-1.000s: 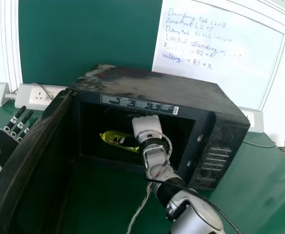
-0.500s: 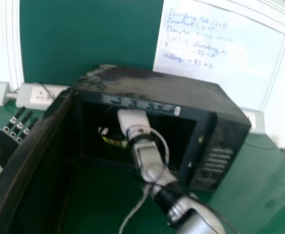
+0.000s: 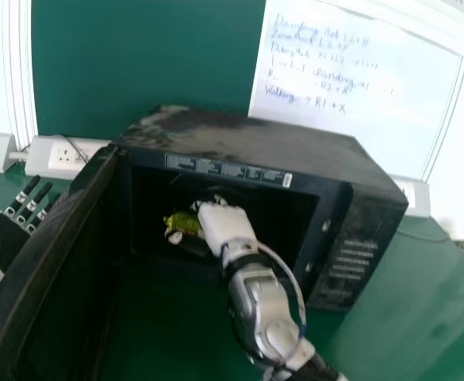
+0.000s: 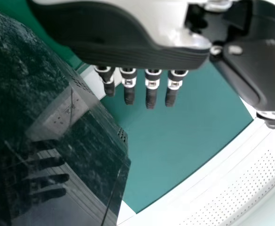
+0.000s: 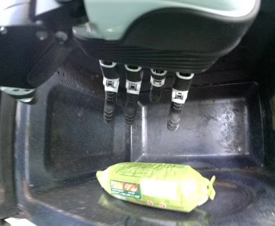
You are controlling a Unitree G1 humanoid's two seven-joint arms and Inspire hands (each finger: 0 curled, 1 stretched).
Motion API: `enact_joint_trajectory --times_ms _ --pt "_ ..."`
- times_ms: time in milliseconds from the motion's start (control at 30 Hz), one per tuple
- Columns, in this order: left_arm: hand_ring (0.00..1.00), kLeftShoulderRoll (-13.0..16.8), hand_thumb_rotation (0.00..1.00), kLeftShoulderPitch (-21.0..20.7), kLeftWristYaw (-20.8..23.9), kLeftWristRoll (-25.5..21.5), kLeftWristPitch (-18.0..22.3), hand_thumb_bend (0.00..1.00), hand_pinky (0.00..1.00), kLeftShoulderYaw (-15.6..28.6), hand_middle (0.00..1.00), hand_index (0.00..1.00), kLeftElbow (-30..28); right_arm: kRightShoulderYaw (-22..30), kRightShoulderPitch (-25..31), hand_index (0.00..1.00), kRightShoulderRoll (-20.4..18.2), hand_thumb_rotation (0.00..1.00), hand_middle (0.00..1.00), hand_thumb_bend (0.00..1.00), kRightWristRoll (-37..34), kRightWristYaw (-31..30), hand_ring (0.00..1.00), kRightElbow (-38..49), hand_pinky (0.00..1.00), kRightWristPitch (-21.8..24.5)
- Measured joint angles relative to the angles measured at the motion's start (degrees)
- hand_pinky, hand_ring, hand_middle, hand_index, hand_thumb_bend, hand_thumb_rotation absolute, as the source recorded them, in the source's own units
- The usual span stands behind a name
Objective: Put biscuit inside oven
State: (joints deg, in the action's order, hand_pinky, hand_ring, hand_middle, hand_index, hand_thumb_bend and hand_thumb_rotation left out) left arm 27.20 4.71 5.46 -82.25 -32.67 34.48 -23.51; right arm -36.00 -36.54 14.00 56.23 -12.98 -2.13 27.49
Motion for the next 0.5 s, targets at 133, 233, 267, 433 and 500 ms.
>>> enact_joint_trajectory --times_ms 133,233,267,433,500 --pt "1.00 0.06 0.22 -0.26 -0.06 -0.02 -0.09 0.36 1.00 0.01 1.00 1.00 0.24 0.50 3.34 0.78 0.81 0.41 0.83 0.85 1.19 -1.66 0.82 4.84 0.73 -0.17" --pt "1.00 0.07 0.21 -0.45 0.03 0.04 -0.13 0.37 1.00 0.03 1.00 1.00 0.23 1.71 5.78 0.77 1.77 0.41 0.81 0.85 1.95 -2.11 0.79 8.22 0.68 -1.12" --pt "1.00 0.07 0.20 -0.49 0.04 0.07 -0.13 0.38 1.00 0.03 1.00 1.00 0.24 2.22 6.57 0.77 2.08 0.40 0.79 0.85 2.08 -2.06 0.78 9.09 0.67 -1.63" --pt "1.00 0.08 0.16 -0.73 0.28 0.07 -0.21 0.44 1.00 0.03 1.00 1.00 0.69 4.77 10.63 0.78 3.09 0.42 0.77 0.83 1.92 -1.66 0.75 13.28 0.65 -4.37" --pt "1.00 0.09 0.16 -0.82 0.33 0.04 -0.34 0.45 1.00 0.04 1.00 1.00 1.06 6.89 12.76 0.78 3.42 0.43 0.76 0.83 0.67 -1.63 0.74 16.20 0.63 -5.52"
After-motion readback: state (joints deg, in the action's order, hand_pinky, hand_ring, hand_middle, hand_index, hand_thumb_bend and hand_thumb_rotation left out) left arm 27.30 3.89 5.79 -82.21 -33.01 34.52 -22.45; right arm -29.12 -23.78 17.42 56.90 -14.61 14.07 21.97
